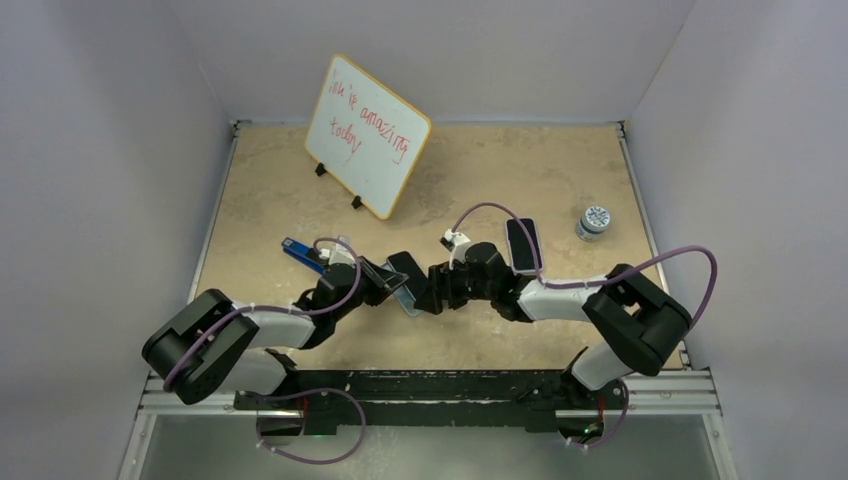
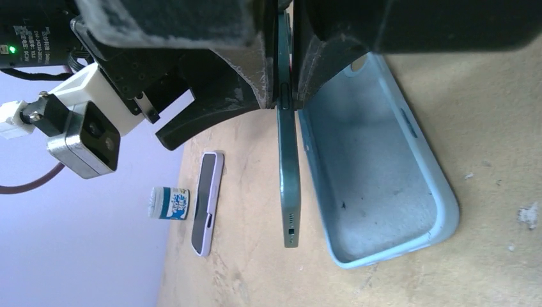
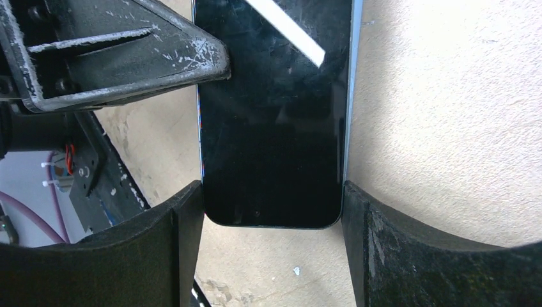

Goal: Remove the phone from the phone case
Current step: Remove the phone from the phone case, then pick up the phone case from the center of the board.

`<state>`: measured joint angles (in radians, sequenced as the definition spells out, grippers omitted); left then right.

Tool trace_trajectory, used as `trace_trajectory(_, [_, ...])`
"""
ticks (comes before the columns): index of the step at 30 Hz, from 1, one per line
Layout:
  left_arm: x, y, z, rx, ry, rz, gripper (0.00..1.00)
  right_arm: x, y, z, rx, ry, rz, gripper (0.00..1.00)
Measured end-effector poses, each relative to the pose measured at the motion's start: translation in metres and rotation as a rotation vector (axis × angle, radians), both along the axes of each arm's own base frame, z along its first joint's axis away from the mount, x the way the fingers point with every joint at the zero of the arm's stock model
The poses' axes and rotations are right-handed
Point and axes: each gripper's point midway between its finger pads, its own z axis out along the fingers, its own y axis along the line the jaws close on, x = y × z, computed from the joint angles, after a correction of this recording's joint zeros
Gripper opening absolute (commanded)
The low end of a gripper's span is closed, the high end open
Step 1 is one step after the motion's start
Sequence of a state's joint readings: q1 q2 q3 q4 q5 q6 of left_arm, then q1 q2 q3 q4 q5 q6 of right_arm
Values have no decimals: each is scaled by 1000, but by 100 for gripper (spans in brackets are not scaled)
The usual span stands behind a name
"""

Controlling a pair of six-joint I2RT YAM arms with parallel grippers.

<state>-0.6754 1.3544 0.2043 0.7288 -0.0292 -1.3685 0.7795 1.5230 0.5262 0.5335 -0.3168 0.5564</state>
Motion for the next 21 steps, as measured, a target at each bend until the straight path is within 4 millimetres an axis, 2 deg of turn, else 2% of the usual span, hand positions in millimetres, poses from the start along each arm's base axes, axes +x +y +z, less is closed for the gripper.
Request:
trace_trajectory(3, [1, -1, 7, -12, -19, -3, 0, -1, 0, -2, -23, -7, 5, 3])
trace_trajectory(6, [1, 1, 12, -2, -41, 1, 0, 2, 3, 3, -24, -24, 14, 13])
trace_trajectory(8, [2, 3, 17, 5, -60, 4, 0, 4, 4, 7, -26, -36, 22, 24])
trace_trajectory(10, [3, 5, 23, 11, -85, 8, 0, 5, 5, 12, -29, -48, 31, 41])
trace_trajectory(12, [4, 7, 29, 15, -107, 12, 0, 6, 6, 17, -31, -59, 42, 50])
trace_trajectory(16, [4, 14, 39, 18, -140, 16, 0, 7, 9, 28, -40, -88, 62, 56])
trace_trajectory(21, [5, 28, 61, -2, -203, 18, 0, 13, 16, 50, -40, -162, 83, 64])
